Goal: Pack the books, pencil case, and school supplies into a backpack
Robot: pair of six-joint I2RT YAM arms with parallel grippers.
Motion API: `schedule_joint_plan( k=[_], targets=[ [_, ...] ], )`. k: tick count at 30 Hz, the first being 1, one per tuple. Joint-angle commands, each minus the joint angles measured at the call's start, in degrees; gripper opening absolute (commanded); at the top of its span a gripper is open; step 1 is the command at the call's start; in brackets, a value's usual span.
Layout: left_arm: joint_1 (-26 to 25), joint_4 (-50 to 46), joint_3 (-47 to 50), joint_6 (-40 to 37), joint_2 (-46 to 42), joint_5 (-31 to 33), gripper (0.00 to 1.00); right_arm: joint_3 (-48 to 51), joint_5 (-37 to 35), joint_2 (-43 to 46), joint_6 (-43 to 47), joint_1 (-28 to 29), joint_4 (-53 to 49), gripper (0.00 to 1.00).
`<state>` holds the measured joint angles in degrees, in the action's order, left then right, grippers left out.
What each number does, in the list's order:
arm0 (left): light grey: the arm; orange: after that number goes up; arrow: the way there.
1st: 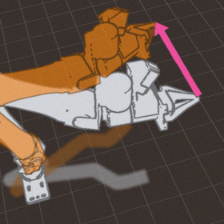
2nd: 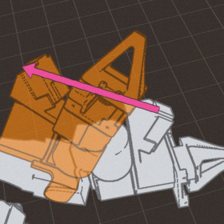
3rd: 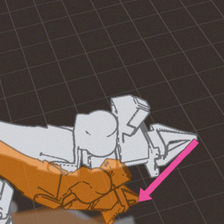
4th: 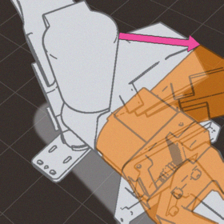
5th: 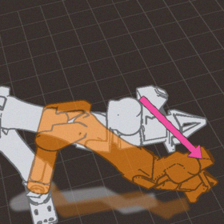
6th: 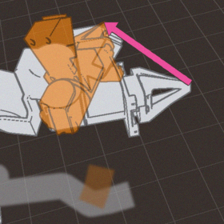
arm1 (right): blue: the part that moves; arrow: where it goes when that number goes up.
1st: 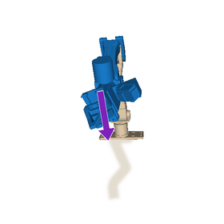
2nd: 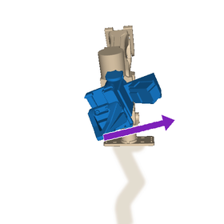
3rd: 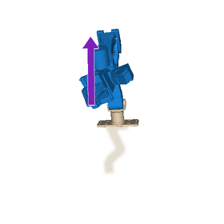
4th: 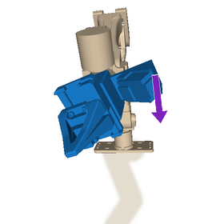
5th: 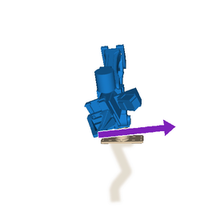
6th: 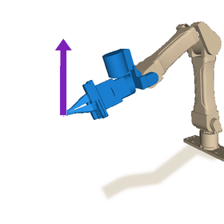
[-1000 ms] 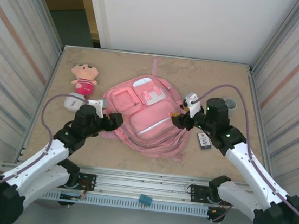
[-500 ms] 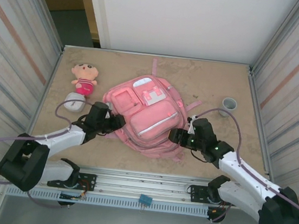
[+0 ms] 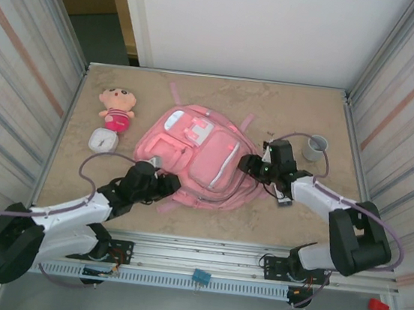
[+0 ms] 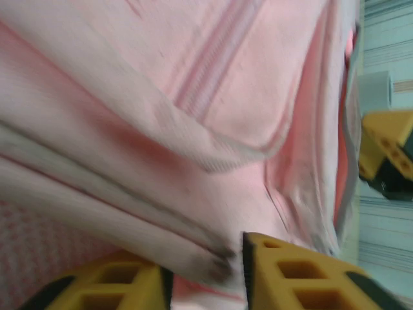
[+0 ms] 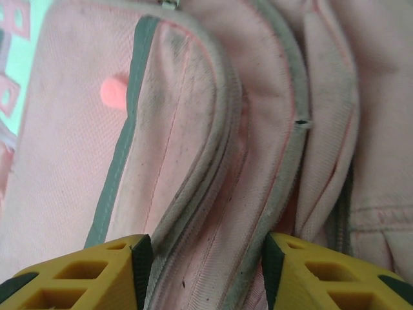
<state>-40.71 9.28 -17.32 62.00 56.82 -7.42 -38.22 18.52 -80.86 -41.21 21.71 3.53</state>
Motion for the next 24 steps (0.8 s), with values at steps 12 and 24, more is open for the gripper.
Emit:
schedule_joint_plan(
  k=[12, 24],
  targets=[
    [-4.66, -9.71, -6.79, -51.6, -11.41, 7.58, 0.6, -2.64, 3.18, 15.4, 8.16, -3.61, -6.89, 0.62],
    [-16.51, -28.59, -24.12, -103.33, 10.86, 8.94, 0.64, 6.72, 1.74, 27.51, -0.53, 1.24, -14.23, 0.63]
  ],
)
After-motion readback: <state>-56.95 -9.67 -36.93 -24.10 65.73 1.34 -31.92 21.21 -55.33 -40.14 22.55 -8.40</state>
